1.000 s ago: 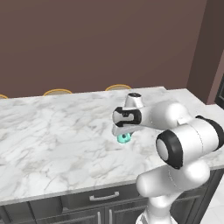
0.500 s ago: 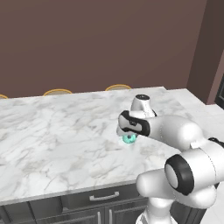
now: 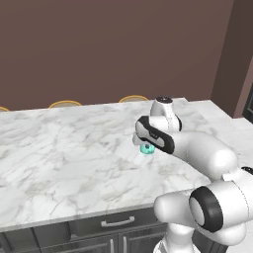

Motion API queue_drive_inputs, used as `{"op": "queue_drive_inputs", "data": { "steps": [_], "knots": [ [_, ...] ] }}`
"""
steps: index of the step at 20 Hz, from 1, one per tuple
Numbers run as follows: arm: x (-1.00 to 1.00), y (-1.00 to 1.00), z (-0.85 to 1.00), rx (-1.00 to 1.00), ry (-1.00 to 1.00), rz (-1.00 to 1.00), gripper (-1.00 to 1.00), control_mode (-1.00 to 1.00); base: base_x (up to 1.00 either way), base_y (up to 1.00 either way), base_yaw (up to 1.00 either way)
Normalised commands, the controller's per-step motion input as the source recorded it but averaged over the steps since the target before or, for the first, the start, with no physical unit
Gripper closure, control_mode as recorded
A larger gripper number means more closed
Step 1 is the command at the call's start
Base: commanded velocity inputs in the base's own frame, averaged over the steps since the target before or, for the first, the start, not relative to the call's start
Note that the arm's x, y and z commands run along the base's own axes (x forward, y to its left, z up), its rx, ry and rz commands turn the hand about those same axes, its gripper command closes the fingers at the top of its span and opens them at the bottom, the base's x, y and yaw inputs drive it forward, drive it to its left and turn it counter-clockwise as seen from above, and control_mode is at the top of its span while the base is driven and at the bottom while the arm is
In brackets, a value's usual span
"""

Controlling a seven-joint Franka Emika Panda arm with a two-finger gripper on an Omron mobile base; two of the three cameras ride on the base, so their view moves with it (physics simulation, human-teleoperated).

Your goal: Pick the mug and mug and place them in the sink. Then turn on the water.

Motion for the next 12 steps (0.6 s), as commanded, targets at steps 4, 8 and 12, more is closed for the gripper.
{"op": "queue_drive_inputs", "data": {
  "steps": [4,8,12],
  "knots": [
    [-0.11,-0.12,0.33,0.00,0.00,0.00,1.00,-1.00,0.00,0.00,0.00],
    [-0.20,-0.22,0.18,0.00,-0.01,0.00,1.00,-1.00,0.00,0.00,0.00],
    [-0.28,-0.26,0.05,-0.02,-0.04,0.00,1.00,-1.00,0.00,0.00,0.00]
  ]
}}
